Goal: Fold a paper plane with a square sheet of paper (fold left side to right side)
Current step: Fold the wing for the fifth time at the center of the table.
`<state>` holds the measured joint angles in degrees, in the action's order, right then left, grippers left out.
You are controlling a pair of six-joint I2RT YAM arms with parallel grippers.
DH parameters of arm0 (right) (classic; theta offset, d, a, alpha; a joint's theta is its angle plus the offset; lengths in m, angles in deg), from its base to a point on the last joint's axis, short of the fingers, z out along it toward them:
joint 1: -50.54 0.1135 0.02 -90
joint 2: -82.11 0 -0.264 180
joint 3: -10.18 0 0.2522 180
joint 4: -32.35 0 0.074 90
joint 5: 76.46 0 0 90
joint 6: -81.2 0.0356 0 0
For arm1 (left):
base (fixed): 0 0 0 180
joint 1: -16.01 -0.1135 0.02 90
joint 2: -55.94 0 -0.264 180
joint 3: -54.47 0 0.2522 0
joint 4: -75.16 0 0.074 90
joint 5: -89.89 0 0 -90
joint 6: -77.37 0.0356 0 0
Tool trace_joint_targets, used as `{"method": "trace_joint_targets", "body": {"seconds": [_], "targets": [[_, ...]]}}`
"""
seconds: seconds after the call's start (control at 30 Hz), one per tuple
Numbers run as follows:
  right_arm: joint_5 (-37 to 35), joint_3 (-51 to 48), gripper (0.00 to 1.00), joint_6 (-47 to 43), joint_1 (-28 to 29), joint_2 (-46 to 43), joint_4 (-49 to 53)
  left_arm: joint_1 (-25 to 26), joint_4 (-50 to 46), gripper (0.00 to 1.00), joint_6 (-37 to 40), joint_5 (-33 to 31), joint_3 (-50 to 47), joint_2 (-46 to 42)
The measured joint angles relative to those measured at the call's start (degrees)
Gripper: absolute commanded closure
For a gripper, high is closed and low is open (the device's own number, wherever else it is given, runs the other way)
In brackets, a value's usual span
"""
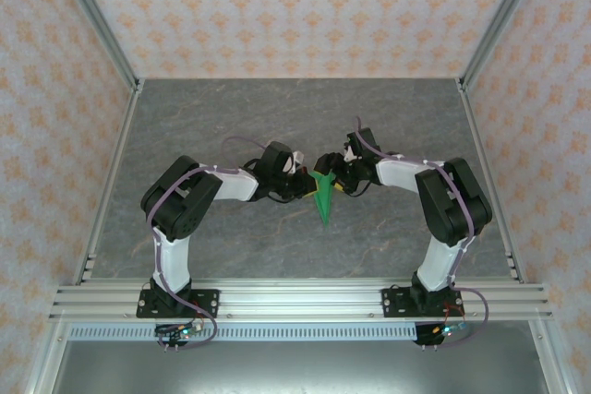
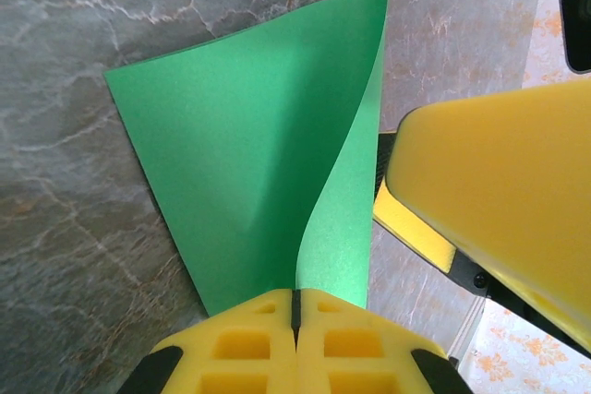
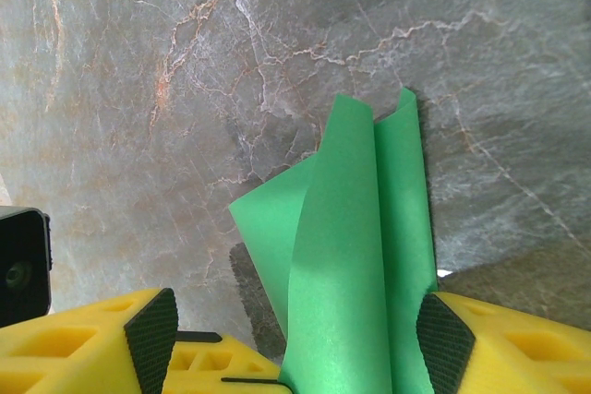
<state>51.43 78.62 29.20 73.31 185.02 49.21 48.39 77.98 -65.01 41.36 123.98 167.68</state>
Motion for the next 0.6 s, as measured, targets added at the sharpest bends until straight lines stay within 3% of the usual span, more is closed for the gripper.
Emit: {"method": "trace_joint_targets", "body": {"seconds": [0.6], "targets": [[0.0,0.0,0.26,-0.2,0.0,0.0,0.0,-0.3,0.0,1.0,0.0,0.1,0.2,2.0]]}}
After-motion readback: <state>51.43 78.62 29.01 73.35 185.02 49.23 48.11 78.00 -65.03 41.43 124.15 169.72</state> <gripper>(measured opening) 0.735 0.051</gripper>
